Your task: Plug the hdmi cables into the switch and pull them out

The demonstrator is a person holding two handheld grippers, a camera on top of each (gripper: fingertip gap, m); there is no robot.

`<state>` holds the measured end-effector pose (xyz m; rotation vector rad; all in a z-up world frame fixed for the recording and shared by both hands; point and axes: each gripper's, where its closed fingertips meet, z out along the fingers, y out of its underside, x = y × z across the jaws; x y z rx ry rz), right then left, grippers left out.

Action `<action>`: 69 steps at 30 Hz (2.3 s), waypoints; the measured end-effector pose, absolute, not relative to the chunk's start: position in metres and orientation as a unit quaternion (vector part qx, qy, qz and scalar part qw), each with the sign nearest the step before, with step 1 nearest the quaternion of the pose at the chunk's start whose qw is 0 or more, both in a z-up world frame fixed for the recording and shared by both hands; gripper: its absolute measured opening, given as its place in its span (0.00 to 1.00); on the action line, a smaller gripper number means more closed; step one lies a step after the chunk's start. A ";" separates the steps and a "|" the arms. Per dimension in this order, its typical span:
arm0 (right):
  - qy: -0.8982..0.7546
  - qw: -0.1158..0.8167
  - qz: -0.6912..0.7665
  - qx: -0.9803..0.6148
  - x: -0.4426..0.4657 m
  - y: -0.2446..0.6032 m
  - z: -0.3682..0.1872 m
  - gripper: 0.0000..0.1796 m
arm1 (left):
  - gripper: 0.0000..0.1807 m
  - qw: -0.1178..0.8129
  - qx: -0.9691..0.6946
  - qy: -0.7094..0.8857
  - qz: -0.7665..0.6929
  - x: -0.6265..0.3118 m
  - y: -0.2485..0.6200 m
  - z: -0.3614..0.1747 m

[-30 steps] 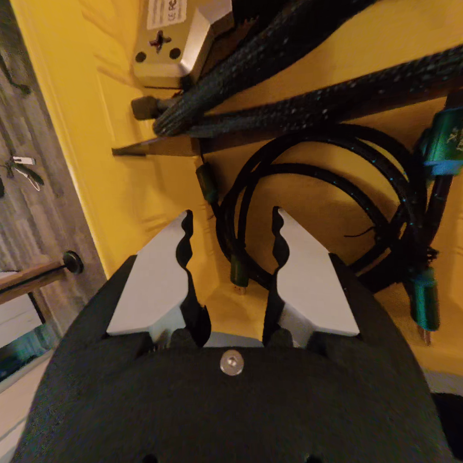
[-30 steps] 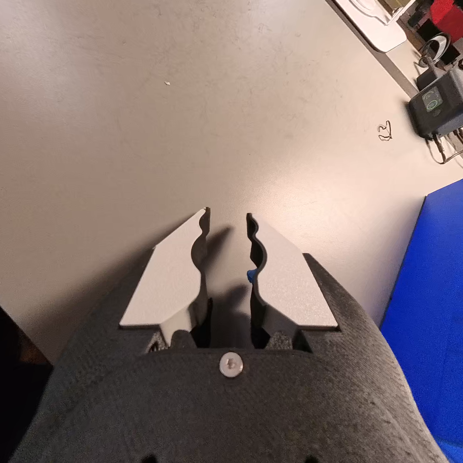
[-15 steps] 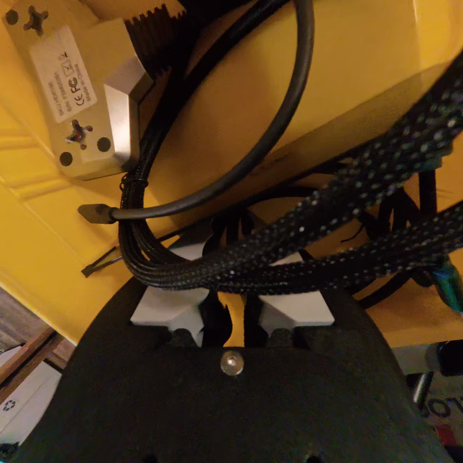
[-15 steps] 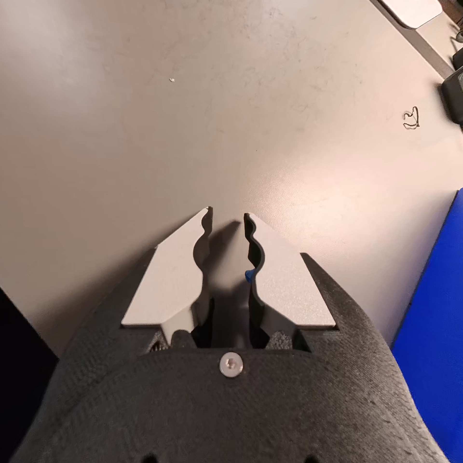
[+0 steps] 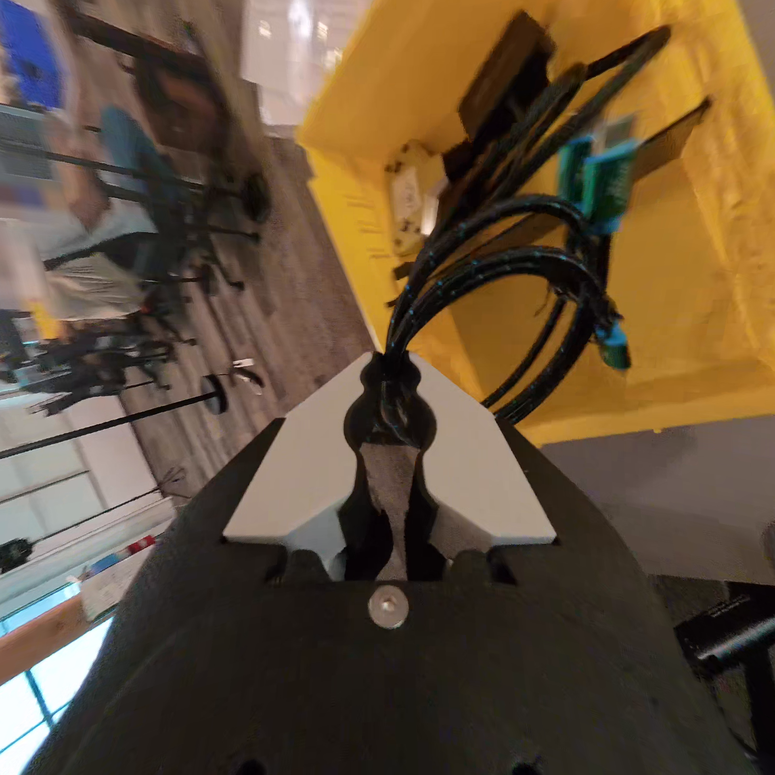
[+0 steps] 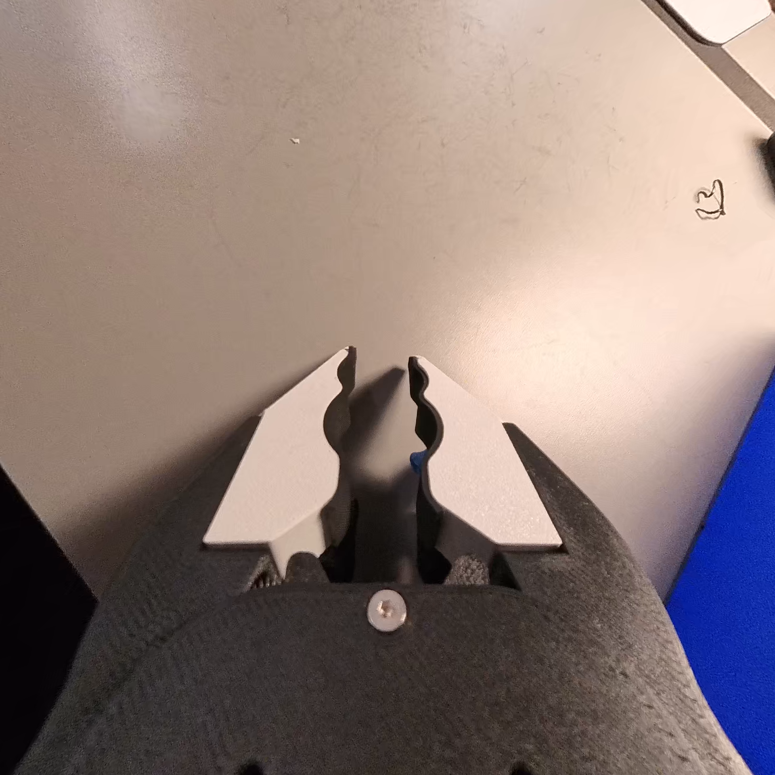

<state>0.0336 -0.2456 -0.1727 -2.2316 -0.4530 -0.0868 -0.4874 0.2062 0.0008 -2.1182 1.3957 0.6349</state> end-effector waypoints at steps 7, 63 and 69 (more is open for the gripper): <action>-0.189 0.421 -0.036 -0.886 0.032 -0.247 -0.172 0.16 | 0.04 0.376 -0.719 0.529 0.250 -0.427 0.152 0.117; -0.192 0.421 -0.037 -0.886 0.031 -0.248 -0.172 0.16 | 0.03 0.377 -0.792 0.480 0.008 -0.436 0.081 -0.007; -0.194 0.423 -0.041 -0.884 0.030 -0.248 -0.172 0.16 | 0.04 0.396 -0.737 0.538 0.100 -0.409 0.043 0.066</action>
